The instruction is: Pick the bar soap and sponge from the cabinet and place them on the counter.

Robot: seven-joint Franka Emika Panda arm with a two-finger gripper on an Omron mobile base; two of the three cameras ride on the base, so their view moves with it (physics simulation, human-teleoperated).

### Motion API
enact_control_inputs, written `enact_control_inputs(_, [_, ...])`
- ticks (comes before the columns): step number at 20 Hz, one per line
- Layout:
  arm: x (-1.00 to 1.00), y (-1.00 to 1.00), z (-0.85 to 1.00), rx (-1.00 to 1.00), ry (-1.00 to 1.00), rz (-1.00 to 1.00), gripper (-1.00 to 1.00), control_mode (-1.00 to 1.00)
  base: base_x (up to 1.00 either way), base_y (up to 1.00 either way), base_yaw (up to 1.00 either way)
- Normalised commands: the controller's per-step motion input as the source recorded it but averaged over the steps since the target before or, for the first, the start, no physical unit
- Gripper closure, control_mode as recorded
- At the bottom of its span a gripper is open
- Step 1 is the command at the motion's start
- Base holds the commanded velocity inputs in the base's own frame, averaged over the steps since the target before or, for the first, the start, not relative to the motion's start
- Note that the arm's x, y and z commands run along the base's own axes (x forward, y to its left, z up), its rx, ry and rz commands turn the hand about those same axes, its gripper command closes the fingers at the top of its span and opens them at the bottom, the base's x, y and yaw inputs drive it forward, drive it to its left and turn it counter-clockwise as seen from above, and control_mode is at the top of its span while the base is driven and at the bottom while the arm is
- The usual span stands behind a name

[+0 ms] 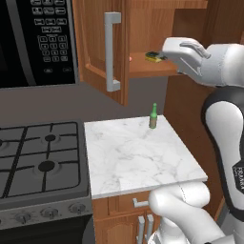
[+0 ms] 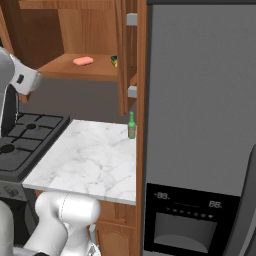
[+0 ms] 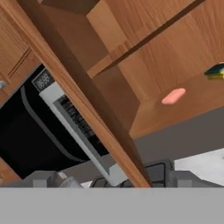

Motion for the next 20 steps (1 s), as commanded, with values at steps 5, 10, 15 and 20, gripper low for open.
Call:
enact_control_inputs(5, [0.15,-0.02,-0.05,0.11,0.02,0.11,-1.0,-1.0,0.0,0.0,0.0])
enact_control_inputs(10, [0.25,0.26,-0.15,0.09,0.02,0.12,-1.0,-1.0,0.0,0.0,0.0])
enact_control_inputs(15, [0.27,0.1,-0.15,0.08,0.07,0.1,-1.0,-1.0,0.0,0.0,0.0])
enact_control_inputs(20, [0.28,0.01,-0.16,0.06,0.07,0.1,-1.0,-1.0,0.0,0.0,0.0])
